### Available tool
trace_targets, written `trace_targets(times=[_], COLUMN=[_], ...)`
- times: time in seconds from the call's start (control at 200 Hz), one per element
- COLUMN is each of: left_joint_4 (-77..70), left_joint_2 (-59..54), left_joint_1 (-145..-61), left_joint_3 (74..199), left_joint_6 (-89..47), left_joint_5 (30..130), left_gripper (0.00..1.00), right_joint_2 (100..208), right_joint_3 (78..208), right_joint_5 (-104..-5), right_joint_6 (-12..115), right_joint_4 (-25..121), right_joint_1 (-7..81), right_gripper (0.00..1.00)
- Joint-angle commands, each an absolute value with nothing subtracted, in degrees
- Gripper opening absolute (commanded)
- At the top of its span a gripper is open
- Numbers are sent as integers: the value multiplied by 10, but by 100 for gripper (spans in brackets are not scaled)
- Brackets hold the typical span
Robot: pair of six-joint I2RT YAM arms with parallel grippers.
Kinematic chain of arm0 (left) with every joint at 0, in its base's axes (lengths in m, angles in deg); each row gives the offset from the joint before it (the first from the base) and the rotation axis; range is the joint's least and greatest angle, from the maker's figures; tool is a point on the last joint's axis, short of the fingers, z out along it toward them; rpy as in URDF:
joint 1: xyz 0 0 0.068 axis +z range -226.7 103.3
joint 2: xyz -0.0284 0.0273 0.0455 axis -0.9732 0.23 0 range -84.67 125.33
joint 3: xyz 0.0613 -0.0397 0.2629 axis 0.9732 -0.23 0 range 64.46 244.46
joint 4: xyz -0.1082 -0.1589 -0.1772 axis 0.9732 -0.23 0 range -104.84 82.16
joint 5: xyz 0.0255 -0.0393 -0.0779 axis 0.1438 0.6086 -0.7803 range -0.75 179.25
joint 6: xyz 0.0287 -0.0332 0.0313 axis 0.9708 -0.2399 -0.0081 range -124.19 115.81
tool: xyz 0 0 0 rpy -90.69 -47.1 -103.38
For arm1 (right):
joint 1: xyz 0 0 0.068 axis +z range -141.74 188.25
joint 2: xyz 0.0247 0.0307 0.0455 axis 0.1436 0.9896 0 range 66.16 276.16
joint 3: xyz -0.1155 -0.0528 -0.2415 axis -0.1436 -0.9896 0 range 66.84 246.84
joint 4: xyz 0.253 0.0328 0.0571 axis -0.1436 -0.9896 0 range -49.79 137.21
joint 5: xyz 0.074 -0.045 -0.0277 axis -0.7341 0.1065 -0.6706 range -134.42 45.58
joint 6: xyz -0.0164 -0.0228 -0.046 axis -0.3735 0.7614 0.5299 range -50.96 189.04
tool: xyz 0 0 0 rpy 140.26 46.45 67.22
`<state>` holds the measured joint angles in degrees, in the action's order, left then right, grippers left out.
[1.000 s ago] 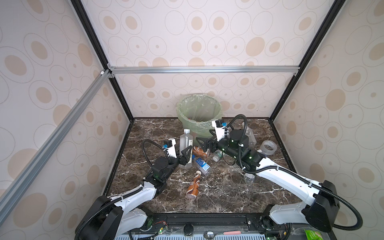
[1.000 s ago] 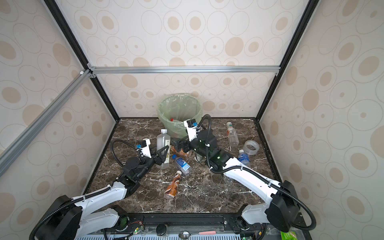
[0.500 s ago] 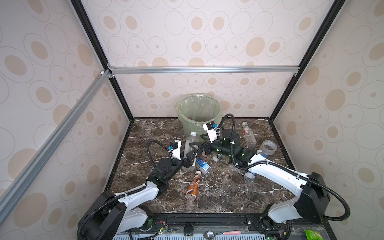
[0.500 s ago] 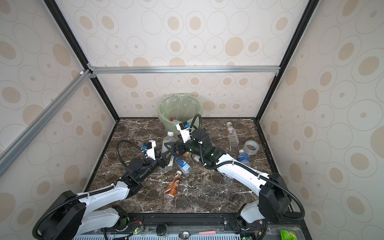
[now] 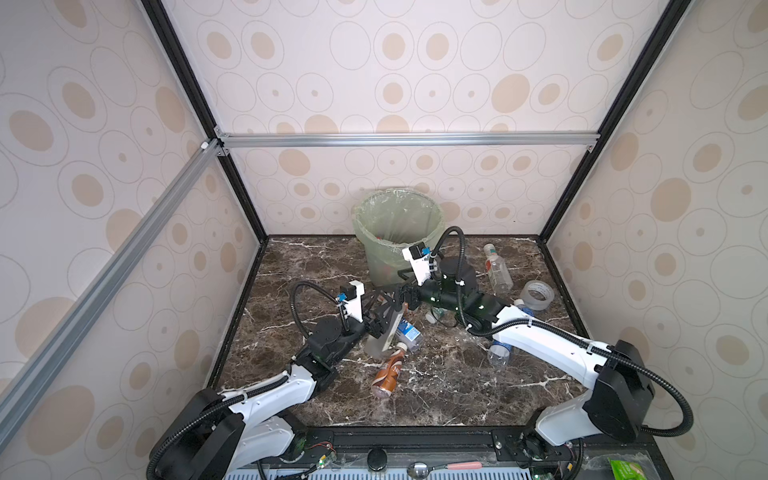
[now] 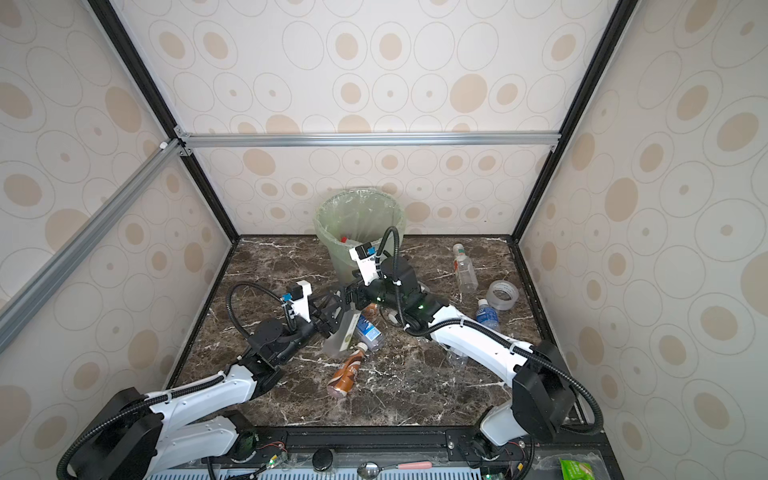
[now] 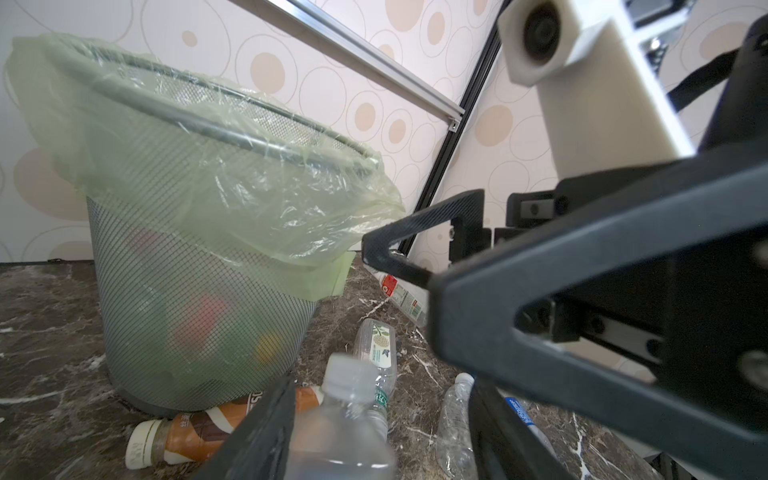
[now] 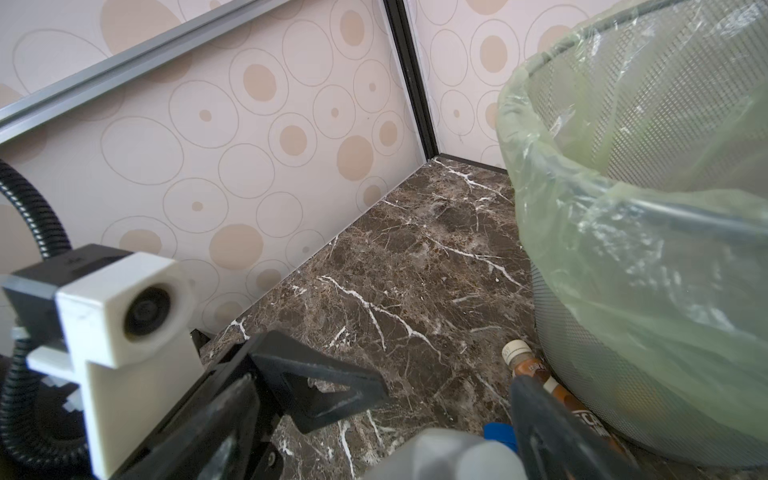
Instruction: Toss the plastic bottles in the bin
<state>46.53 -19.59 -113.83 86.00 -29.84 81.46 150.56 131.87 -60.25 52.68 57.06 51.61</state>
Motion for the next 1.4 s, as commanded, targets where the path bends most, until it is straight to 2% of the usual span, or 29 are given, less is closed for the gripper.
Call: trace_targets(times=[0.0, 0.695, 1.03, 1.215, 1.39], left_joint_4=[489, 472, 456, 357, 214], left_joint_2=[-202, -195, -192, -199, -266], left_joint_1=[-1143, -1144, -1143, -1143, -1143], left_joint_3=[870, 875, 877, 891, 898], left_joint_6=[-283, -282, -284, -319, -355], left_joint_5=[818, 842, 876, 982, 1040], left_gripper=[67, 69, 76, 81, 87], right_joint_2=[1513, 1497, 1475, 1429, 1365], right_joint_3=[1342, 1325, 1319, 1306, 1257], right_joint_5=[-592, -537, -517, -489, -463], right_joint_6=[529, 535, 544, 547, 548], right_joint_4=[553, 555, 550, 525, 479], right_joint_1=[514, 513, 511, 500, 495], right_gripper=[97, 97, 97, 99, 100])
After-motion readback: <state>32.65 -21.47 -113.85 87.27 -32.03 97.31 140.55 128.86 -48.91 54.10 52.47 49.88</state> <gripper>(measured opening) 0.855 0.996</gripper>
